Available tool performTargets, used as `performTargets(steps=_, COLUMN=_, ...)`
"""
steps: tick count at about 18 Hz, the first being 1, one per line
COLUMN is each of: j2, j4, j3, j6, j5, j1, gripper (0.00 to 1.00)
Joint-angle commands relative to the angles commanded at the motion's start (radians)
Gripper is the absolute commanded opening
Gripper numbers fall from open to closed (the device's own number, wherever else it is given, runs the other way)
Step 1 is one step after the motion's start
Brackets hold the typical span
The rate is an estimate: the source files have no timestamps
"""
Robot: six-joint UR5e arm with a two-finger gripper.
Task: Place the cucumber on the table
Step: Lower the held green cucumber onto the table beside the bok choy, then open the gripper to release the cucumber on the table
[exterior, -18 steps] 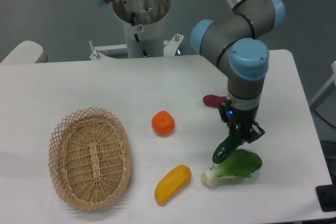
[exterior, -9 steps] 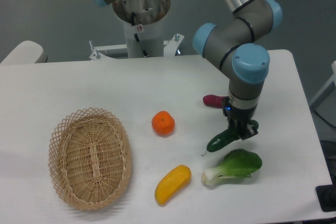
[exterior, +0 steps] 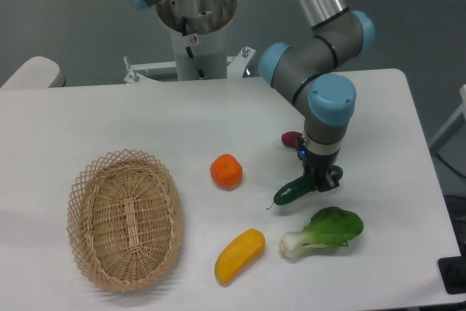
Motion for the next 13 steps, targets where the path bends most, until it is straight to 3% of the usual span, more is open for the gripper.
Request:
performTargets(steps=8, j2=-0.021, j4=-0.003, j3=0.003, j6=-0.044, j5=-0.002, j1=-0.005, gripper=0.12)
performTargets(steps=12, j2=-0.023, j4=-0.003, j3=0.015, j6=-0.046, j5=-0.002, j1=-0.005, gripper=0.24)
performTargets(steps=13, j2=-0.023, j4=-0.003, j3=0.017, j6=-0.046, j5=-0.002, j1=-0.005, gripper=0.33)
